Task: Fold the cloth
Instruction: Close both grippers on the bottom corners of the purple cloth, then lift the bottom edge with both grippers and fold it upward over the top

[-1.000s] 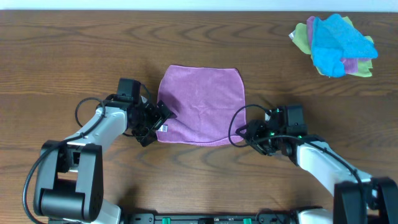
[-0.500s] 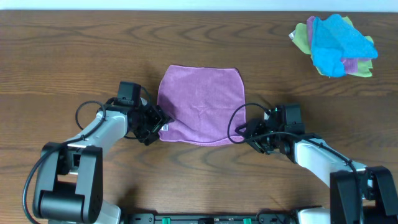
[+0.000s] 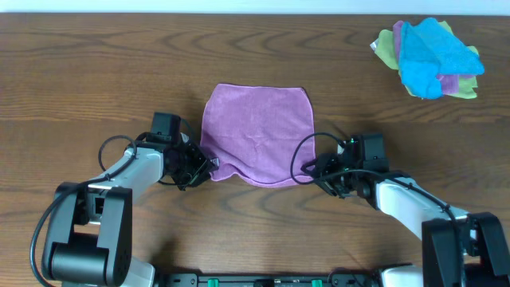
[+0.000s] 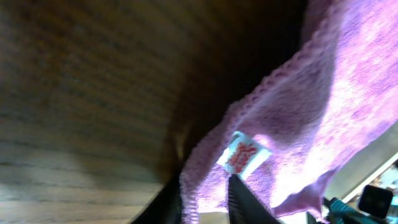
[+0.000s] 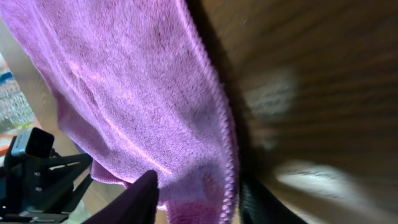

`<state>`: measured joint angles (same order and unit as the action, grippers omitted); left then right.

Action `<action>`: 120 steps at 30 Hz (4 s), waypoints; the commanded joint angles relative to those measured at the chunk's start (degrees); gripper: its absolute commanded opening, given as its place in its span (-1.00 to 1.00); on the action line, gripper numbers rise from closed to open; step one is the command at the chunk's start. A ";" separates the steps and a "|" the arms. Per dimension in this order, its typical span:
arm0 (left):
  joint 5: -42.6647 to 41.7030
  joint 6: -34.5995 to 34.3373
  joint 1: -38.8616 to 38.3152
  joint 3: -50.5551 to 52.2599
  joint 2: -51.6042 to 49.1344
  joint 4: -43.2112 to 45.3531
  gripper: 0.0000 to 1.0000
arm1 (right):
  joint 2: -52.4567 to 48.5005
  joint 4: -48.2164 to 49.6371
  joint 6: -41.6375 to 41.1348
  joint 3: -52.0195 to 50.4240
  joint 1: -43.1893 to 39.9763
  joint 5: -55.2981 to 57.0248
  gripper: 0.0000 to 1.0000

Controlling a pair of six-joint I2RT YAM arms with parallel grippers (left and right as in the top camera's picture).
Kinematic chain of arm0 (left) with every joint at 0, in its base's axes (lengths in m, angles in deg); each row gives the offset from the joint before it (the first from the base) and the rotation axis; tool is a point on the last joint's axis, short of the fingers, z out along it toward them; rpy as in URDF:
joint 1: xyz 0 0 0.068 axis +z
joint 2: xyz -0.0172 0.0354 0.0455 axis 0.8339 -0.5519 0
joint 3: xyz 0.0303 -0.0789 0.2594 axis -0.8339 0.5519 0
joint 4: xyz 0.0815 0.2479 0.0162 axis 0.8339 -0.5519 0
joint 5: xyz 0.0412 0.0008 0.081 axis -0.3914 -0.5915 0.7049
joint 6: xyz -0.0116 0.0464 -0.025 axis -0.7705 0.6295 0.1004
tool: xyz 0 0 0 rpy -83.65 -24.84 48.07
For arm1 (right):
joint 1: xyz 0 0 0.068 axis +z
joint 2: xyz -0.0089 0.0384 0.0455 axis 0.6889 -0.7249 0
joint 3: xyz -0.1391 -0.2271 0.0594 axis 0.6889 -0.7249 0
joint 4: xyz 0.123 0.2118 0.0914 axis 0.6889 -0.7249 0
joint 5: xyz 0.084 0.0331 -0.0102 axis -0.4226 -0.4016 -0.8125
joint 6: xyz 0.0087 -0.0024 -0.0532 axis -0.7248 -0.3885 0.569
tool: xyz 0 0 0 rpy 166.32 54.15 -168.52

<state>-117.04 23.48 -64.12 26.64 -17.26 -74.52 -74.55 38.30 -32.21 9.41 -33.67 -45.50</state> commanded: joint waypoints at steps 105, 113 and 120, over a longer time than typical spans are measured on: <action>13.81 -2.73 -0.31 -5.64 3.78 14.91 -0.88 | -7.72 11.82 4.81 16.79 2.54 14.75 -0.97; 13.75 -1.68 -0.44 -11.91 -2.84 14.84 -0.89 | -11.89 11.98 5.81 18.23 2.54 16.02 -0.98; 14.84 -1.16 -1.29 -12.15 -4.04 14.82 -0.88 | -12.11 11.98 7.04 18.23 2.54 19.23 -0.97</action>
<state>-103.73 21.01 -64.95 15.49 -20.71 -59.68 -86.24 50.25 -26.77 26.48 -31.40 -28.56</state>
